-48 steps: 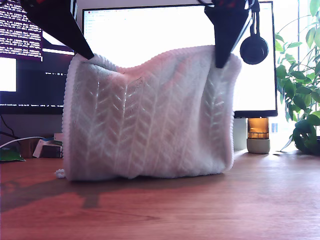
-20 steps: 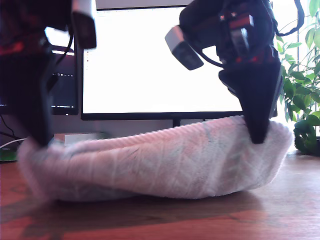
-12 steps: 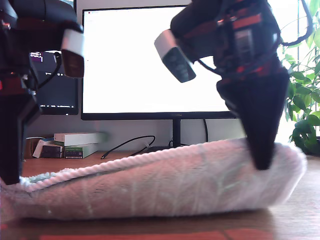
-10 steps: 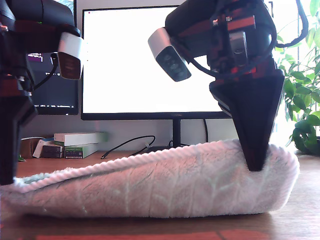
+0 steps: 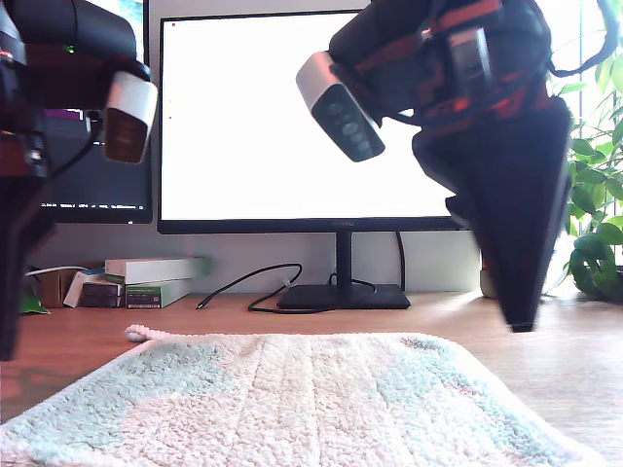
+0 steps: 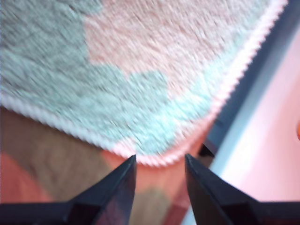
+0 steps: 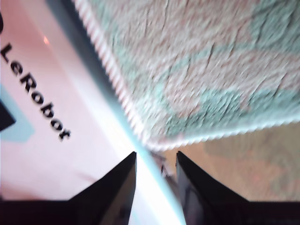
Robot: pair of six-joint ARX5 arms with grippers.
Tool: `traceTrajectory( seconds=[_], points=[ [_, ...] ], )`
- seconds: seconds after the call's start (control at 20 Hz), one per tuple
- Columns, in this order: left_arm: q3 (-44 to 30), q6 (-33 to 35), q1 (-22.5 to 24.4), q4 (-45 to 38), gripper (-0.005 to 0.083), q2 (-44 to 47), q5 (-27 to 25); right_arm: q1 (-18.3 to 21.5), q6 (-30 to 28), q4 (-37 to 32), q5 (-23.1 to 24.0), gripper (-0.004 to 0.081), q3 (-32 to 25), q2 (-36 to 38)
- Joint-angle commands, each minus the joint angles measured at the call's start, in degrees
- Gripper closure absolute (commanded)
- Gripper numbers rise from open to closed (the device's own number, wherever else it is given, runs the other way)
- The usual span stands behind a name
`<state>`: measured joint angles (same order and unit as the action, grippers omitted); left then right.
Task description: Fold the tea towel to a neat square and place it to the right
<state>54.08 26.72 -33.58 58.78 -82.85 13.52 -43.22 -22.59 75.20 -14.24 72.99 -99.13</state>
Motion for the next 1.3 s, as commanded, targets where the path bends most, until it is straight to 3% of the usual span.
traceTrajectory(
  seconds=[0.0, 0.15, 0.2, 0.3, 0.5, 0.6, 0.85, 1.05, 1.25],
  points=[
    [-1.22, -0.22, 0.44, -1.66, 0.052, 0.46, 0.68, -0.04, -0.79, -2.29, -0.2, 0.0555, -1.05, 0.07],
    [-1.22, -0.35, 1.14, -5.46, 0.0771, 0.46, 1.25, 0.66, -0.79, -8.33, -0.15, 0.0688, -1.03, 0.07],
    [-1.2, -0.74, 1.22, -7.13, 0.0792, 0.46, 1.36, 0.76, -0.52, -11.3, -0.24, 0.0774, -1.05, 0.07],
    [-1.2, -2.25, 1.22, -8.9, 0.0793, 1.03, 1.51, 0.76, 3.72, -15.61, -0.26, 0.078, -0.74, 0.07],
    [-1.2, -3.87, 1.22, -13.31, 0.0793, 5.88, 3.63, 0.76, 5.35, -20.7, -0.5, 0.078, -0.13, 0.07],
    [-1.2, -4.85, 1.25, -14.12, 0.0793, 8.5, 4.39, 0.76, 10.8, -22.62, -0.87, 0.078, -0.13, 0.07],
    [-1.62, -5.88, 2.51, -17.53, 0.0793, 15.34, 4.39, 0.37, 12.85, -30.34, 0.68, 0.078, -1.42, 4.39],
    [-9.03, -6.93, 4.02, -23.82, 0.0793, 23.32, 4.44, -0.72, 14.25, -37.48, 7.3, 0.078, -7.65, 13.68],
    [-19.21, -11.96, 3.45, -31.56, 0.0793, 36.15, 4.44, -2.82, 13.59, -46.73, 9.33, 0.078, -18.91, 26.51]
  ],
)
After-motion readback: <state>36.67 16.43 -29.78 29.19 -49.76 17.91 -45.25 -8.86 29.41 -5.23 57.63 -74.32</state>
